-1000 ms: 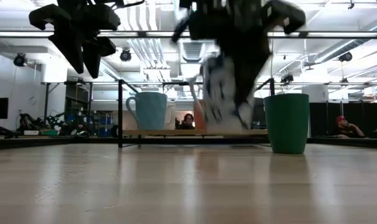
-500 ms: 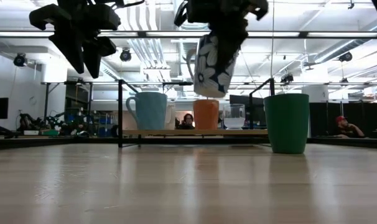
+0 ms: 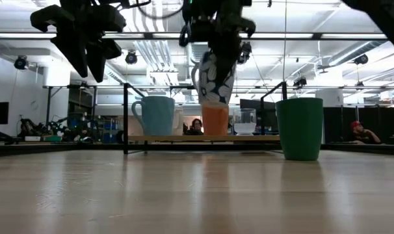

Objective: Stack small to large cups/mugs on shelf
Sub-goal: Put the blue patterned mug on the shelf

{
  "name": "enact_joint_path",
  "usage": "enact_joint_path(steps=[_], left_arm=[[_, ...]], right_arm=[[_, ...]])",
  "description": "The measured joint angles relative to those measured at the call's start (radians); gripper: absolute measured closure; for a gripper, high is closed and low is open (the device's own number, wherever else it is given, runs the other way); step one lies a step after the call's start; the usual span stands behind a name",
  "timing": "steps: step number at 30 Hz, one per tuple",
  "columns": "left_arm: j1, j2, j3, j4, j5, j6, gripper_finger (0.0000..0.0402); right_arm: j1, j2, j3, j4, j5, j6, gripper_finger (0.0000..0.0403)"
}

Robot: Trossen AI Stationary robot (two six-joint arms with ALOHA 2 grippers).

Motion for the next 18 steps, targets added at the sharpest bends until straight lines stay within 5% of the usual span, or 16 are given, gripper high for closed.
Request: enact_joint_path(steps=[18], left_arm=[[0.000, 0.000, -0.050, 0.002, -0.007, 0.012, 0.0209]], right_arm=[[-0.114, 0.189, 0.217, -0.111, 0.004, -0.079, 0.0383]])
